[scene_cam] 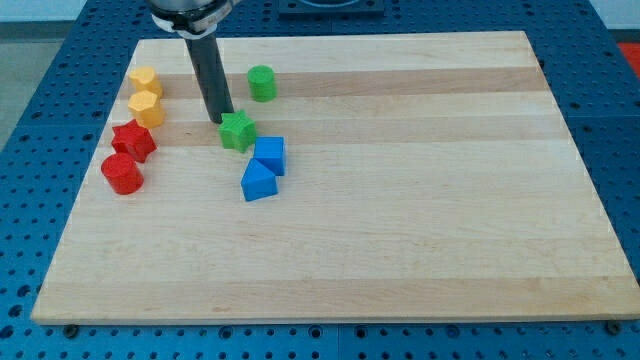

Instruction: Push green star into blue cube

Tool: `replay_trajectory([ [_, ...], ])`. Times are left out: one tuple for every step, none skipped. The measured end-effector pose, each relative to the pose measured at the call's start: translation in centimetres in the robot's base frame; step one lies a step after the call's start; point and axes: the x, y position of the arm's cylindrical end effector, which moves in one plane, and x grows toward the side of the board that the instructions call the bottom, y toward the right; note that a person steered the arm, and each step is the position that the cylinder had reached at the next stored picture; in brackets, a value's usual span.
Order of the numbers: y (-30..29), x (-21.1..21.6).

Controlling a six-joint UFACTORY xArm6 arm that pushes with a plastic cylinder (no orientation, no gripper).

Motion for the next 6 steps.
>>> replay_trajectory([
  [-1.4, 0.2],
  [-2.0, 1.7],
  [-1.5, 2.4],
  [0.6, 2.4],
  [2.5, 2.4],
  [3.7, 2.4],
])
